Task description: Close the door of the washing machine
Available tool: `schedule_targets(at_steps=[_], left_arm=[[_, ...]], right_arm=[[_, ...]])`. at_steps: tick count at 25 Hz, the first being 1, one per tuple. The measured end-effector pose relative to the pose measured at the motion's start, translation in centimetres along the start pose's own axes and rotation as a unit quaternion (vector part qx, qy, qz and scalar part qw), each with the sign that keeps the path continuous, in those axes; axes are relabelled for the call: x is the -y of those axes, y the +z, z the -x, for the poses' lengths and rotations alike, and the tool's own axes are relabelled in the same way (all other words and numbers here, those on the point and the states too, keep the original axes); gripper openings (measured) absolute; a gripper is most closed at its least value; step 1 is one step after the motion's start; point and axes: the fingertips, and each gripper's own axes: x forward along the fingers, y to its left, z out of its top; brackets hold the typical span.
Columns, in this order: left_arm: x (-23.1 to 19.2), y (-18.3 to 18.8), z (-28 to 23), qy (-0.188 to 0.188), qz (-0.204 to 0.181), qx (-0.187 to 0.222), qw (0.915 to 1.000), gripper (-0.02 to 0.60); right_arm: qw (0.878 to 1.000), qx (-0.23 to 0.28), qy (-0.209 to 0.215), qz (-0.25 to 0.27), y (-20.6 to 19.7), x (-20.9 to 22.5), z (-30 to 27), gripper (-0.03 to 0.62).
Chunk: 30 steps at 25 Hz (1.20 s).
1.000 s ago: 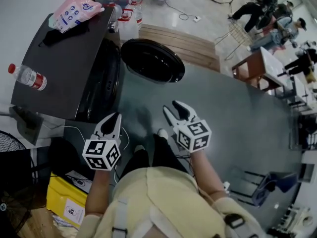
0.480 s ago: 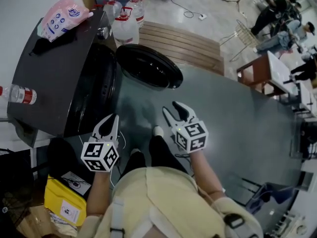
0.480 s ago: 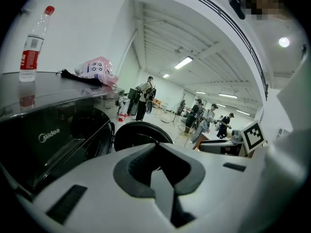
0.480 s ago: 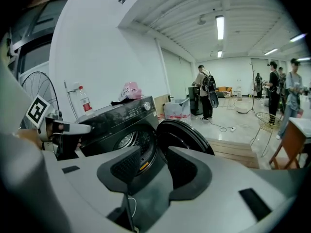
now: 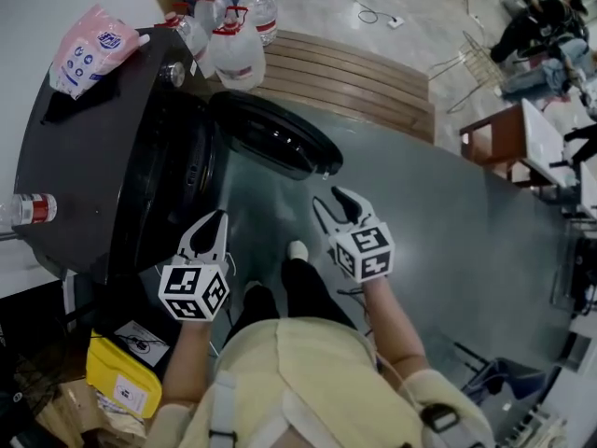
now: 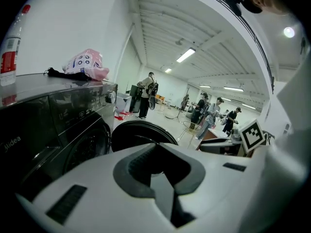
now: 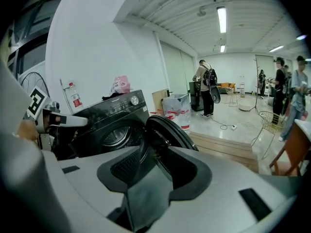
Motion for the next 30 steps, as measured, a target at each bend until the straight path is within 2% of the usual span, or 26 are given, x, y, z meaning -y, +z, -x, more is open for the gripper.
schedule_targets(at_steps=[15,30], left_arm=[[0.4,1.0,-7.2,0.031,0.006,-0.026,0.9992,0.02],[-0.3,-0.3,-10.2,0.062,0.015,-0.047,0.9969,0.02]], right_arm=[[0.997,-0.045,0.015,0.059,1.2,7.6,-7.4,0.153],[0.991,-0.084,0.047,0.096,0.4,10.2,-12.9,0.153]])
